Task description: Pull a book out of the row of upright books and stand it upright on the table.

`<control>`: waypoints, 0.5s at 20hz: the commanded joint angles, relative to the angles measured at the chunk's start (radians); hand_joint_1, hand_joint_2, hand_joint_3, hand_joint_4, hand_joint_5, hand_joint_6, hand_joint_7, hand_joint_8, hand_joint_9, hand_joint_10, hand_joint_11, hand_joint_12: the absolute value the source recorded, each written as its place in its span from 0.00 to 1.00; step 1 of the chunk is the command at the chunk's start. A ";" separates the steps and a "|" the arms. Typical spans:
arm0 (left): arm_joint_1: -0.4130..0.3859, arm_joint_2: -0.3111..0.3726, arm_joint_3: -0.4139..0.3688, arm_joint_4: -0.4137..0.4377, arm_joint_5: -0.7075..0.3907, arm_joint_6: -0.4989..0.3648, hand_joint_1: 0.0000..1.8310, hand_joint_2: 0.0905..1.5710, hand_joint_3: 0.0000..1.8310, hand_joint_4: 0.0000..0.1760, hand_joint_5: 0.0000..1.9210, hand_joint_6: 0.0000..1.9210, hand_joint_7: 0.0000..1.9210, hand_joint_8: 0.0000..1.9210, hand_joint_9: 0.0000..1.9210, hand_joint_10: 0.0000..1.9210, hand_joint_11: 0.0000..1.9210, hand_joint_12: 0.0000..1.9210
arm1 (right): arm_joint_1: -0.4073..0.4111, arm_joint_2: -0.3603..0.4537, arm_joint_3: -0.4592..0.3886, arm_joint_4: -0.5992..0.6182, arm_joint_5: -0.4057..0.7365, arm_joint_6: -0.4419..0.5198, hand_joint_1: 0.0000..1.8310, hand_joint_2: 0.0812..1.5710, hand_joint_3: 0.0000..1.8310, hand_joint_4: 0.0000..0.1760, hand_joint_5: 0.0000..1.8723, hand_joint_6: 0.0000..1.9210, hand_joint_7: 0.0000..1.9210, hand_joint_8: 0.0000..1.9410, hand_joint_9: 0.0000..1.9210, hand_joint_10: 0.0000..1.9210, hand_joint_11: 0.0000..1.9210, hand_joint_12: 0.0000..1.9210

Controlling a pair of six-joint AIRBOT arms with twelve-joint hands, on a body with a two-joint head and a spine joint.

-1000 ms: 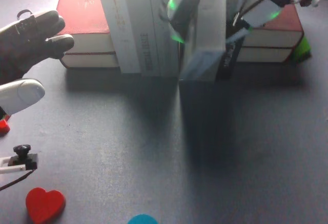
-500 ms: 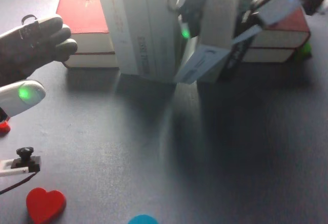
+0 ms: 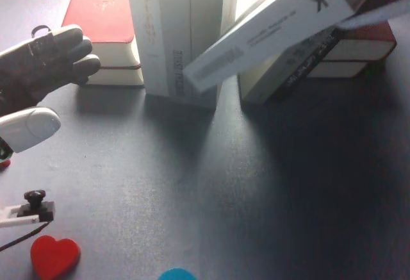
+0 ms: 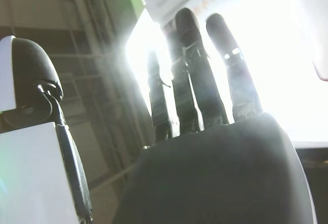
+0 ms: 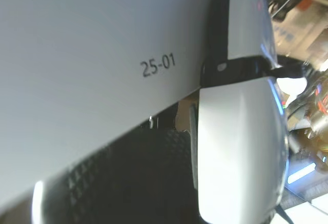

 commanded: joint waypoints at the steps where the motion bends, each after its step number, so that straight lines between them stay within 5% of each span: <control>1: -0.002 -0.008 -0.005 -0.019 -0.120 -0.011 0.54 0.52 0.00 0.31 0.29 0.00 0.26 0.00 0.31 0.00 0.01 0.74 | -0.037 -0.017 0.007 0.155 0.096 -0.034 0.65 0.68 0.00 0.00 0.54 0.47 0.60 0.64 0.58 0.79 0.53 0.98; 2: 0.000 -0.010 -0.005 -0.020 -0.120 -0.011 0.54 0.52 0.00 0.31 0.30 0.00 0.27 0.00 0.32 0.00 0.01 0.74 | -0.130 -0.049 0.025 0.252 0.143 -0.065 0.69 0.67 0.00 0.00 0.55 0.46 0.56 0.53 0.57 0.80 0.52 0.98; 4: 0.005 -0.018 -0.005 -0.023 -0.120 -0.011 0.53 0.52 0.00 0.31 0.29 0.00 0.29 0.01 0.31 0.00 0.00 0.74 | -0.266 -0.114 0.065 0.382 0.210 -0.066 0.65 0.68 0.00 0.00 0.54 0.47 0.60 0.65 0.58 0.80 0.53 0.98; 5: 0.007 -0.022 -0.004 -0.025 -0.120 -0.011 0.53 0.52 0.00 0.32 0.30 0.00 0.30 0.01 0.32 0.01 0.00 0.74 | -0.328 -0.159 0.087 0.460 0.253 -0.066 0.69 0.67 0.00 0.00 0.55 0.46 0.56 0.53 0.57 0.80 0.52 0.98; 7: 0.007 -0.024 -0.003 -0.026 -0.120 -0.011 0.53 0.52 0.00 0.39 0.31 0.00 0.29 0.01 0.32 0.01 0.00 0.74 | -0.355 -0.199 0.109 0.504 0.272 -0.066 0.65 0.68 0.00 0.00 0.54 0.47 0.60 0.65 0.58 0.80 0.53 0.98; 8: 0.007 -0.024 -0.001 -0.026 -0.120 -0.011 0.53 0.52 0.00 0.34 0.31 0.00 0.28 0.00 0.32 0.01 0.00 0.74 | -0.360 -0.222 0.123 0.516 0.273 -0.066 0.69 0.67 0.00 0.00 0.55 0.46 0.56 0.53 0.57 0.80 0.52 0.98; 9: 0.007 -0.026 0.001 -0.025 -0.120 -0.011 0.54 0.52 0.00 0.24 0.30 0.00 0.27 0.00 0.31 0.00 0.00 0.74 | -0.363 -0.240 0.138 0.527 0.273 -0.066 0.65 0.68 0.00 0.00 0.55 0.46 0.60 0.62 0.58 0.80 0.53 0.98; 10: 0.005 -0.030 0.005 -0.024 -0.120 -0.011 0.54 0.52 0.00 0.22 0.30 0.00 0.27 0.00 0.31 0.00 0.00 0.75 | -0.367 -0.256 0.152 0.541 0.275 -0.066 0.69 0.67 0.00 0.00 0.55 0.45 0.56 0.52 0.57 0.80 0.52 0.98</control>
